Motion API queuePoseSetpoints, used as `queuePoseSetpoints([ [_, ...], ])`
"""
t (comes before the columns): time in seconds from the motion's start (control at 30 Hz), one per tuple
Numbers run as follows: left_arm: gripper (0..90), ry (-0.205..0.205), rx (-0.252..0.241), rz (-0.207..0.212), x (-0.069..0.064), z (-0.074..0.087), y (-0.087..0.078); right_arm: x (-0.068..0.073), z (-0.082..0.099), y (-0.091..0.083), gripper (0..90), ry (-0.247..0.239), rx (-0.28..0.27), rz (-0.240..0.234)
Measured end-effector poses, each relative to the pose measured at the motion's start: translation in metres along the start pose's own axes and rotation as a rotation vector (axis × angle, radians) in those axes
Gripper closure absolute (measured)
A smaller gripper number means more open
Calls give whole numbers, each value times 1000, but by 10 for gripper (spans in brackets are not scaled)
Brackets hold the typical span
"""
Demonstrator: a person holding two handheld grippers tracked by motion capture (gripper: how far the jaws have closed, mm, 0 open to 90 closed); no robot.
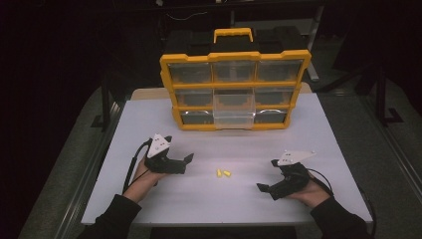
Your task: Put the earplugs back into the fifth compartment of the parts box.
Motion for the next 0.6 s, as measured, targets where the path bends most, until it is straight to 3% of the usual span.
queuePoseSetpoints([
  [0.1, 0, 12, 7, 8, 0, 2, -1, 0, 0, 0, 0, 1, -1, -1],
  [0.27, 0, 29, 7, 55, -1, 15, -10, -1, 0, -1, 0, 0, -4, 1],
  [0.6, 0, 3, 16, 80, 1, 33, -29, 0, 0, -1, 0, 5, -2, -4],
])
Point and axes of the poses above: each handheld gripper's, and its own axes: y roughly forward along the jaws, z roughly out of its underside, x roughly to its left, the point moved 2 cm from there along y, roughly forward along the jaws, and after that the axes turned 13 degrees about x, right-handed, at the moved point
